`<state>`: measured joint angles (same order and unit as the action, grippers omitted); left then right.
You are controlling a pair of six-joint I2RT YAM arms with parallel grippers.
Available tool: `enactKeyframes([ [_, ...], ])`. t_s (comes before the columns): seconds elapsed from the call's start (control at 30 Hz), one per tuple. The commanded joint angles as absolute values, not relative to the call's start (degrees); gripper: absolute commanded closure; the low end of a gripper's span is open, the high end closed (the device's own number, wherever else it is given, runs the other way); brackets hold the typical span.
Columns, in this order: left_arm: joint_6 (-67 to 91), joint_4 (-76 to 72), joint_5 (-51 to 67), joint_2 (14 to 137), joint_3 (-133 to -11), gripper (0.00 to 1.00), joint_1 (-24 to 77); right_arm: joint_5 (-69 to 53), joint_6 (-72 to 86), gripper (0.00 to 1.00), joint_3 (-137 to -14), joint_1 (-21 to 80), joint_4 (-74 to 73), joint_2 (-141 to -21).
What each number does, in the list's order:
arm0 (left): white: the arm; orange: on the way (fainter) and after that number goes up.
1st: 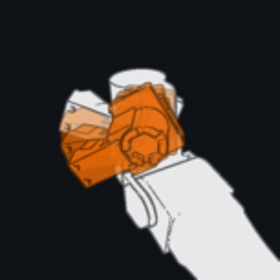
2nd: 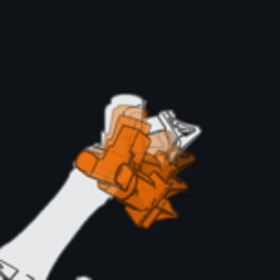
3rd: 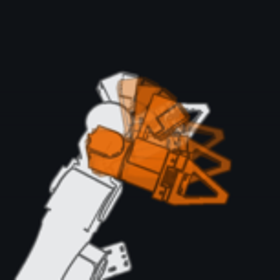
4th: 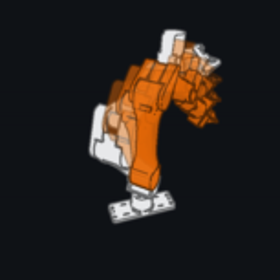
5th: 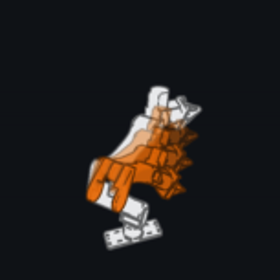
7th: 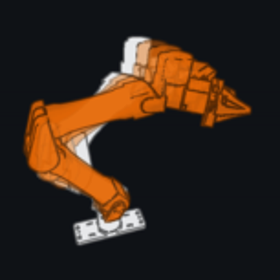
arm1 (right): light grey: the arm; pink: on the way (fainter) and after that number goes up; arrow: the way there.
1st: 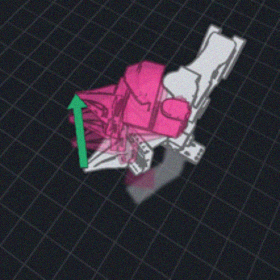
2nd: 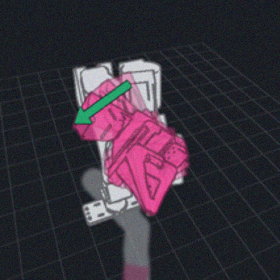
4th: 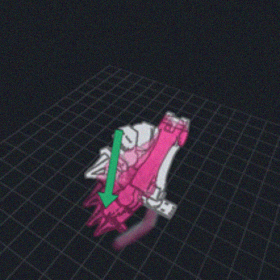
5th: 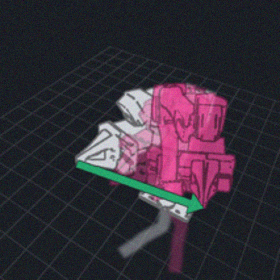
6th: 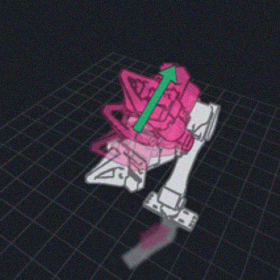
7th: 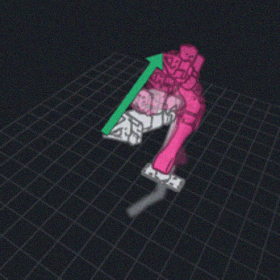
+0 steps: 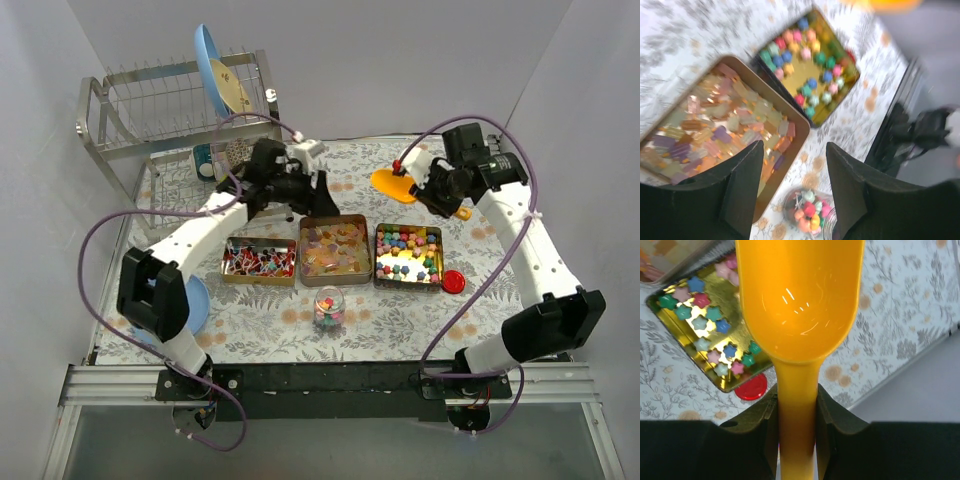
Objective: Pack the candies
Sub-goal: Move the storage box to the center of the board, then adjust the spatula.
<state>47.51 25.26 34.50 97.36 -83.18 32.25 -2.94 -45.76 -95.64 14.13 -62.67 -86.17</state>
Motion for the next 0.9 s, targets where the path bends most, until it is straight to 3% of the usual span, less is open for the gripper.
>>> enactKeyframes([
  [0.0, 61.50, 16.89, 52.77, 90.90, -75.51, 0.47, 24.79, -12.04, -52.81, 0.99, -86.94, 19.32, -59.86, -77.62],
  [0.1, 70.03, 8.46, 60.61, 87.82, -67.78, 0.47, 22.15, -11.60, -54.05, 0.99, -80.79, 25.91, -58.27, -72.08],
  [0.33, 84.19, -12.20, 65.21, 83.58, -53.44, 0.47, 21.45, -14.15, -54.22, 0.99, -80.16, 28.91, -59.42, -73.91],
  [0.5, 72.91, -1.52, 64.60, 86.04, -58.35, 0.48, 19.95, -14.07, -56.60, 0.99, -80.77, 30.32, -57.31, -79.96],
  [0.57, 64.90, 10.42, 63.82, 87.36, -62.66, 0.54, 19.07, -13.02, -56.95, 0.99, -80.77, 30.32, -56.52, -82.17],
  [0.6, 62.60, 12.72, 64.24, 87.28, -63.19, 0.74, 18.72, -12.49, -57.48, 0.99, -80.25, 30.32, -55.90, -83.66],
  [0.67, 59.16, 14.85, 64.95, 85.97, -62.67, 0.96, 17.93, -12.22, -59.32, 0.99, -79.02, 30.41, -53.63, -84.90],
  [0.7, 58.54, 15.29, 63.65, 85.52, -62.49, 1.00, 17.84, -12.83, -59.59, 0.99, -79.10, 30.32, -53.00, -86.03],
  [0.87, 57.30, 15.91, 61.70, 85.25, -61.44, 1.00, 17.40, -17.04, -59.76, 0.99, -87.17, 32.51, -54.83, -90.96],
])
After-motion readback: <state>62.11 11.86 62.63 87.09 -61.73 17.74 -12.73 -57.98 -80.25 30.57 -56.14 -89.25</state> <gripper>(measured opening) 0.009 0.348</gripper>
